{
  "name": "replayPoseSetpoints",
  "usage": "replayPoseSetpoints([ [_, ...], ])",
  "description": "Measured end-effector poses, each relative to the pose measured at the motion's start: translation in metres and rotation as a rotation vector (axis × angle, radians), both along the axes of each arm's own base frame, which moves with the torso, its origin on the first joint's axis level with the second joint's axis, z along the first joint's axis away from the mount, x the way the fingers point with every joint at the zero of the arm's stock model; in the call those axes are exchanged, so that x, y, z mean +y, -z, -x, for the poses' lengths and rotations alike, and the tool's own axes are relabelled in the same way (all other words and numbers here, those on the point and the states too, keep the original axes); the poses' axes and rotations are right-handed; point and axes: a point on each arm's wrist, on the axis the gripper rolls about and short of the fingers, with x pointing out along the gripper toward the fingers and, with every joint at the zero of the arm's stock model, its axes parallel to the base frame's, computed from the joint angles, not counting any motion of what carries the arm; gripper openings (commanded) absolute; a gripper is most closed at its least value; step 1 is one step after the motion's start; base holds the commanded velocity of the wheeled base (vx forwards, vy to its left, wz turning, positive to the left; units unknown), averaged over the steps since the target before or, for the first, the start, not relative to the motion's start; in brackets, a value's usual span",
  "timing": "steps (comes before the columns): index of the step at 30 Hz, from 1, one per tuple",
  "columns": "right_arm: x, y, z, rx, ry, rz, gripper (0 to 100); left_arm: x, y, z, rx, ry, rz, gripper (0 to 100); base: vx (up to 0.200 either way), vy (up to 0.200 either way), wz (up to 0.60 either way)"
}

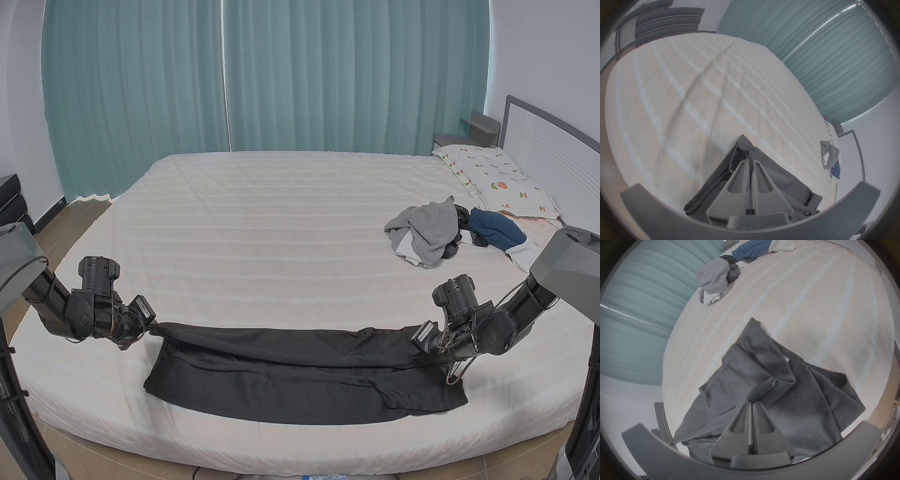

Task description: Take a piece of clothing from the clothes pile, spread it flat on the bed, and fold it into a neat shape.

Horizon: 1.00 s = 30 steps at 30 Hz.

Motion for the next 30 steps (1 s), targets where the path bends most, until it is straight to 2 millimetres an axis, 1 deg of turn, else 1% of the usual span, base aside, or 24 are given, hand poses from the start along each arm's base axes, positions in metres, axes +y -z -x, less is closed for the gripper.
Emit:
replayPoseSetpoints([
  [4,0.0,-0.014,-0.012,-0.056,0.008,-0.018,0,0.0,-0.007,-0.004,-0.026,0.0,-0.002,0,0.0,0.0,0.0],
  [7,-0.002,-0.026,-0.025,-0.112,0.018,-0.03,0,0.0,-0.016,-0.012,-0.066,-0.001,-0.003,0,0.0,0.0,0.0],
  [12,-0.008,-0.053,-0.052,-0.244,0.04,-0.042,0,0.002,-0.04,-0.034,-0.17,-0.035,-0.013,0,0.0,0.0,0.0],
  [15,-0.011,-0.065,-0.065,-0.309,0.051,-0.038,0,0.002,-0.047,-0.045,-0.21,-0.066,-0.013,0,0.0,0.0,0.0],
  [17,-0.012,-0.069,-0.071,-0.338,0.045,-0.024,0,0.002,-0.047,-0.049,-0.218,-0.075,-0.013,0,0.0,0.0,0.0],
  [19,-0.014,-0.069,-0.073,-0.346,0.037,-0.009,0,0.001,-0.046,-0.052,-0.218,-0.078,-0.013,0,0.0,0.0,0.0],
  [25,-0.019,-0.068,-0.074,-0.349,0.034,0.011,0,0.002,-0.039,-0.052,-0.198,-0.078,-0.014,0,0.0,0.0,0.0],
  [30,-0.022,-0.075,-0.078,-0.394,0.038,0.011,0,0.002,-0.038,-0.051,-0.195,-0.077,-0.017,0,0.0,0.0,0.0],
])
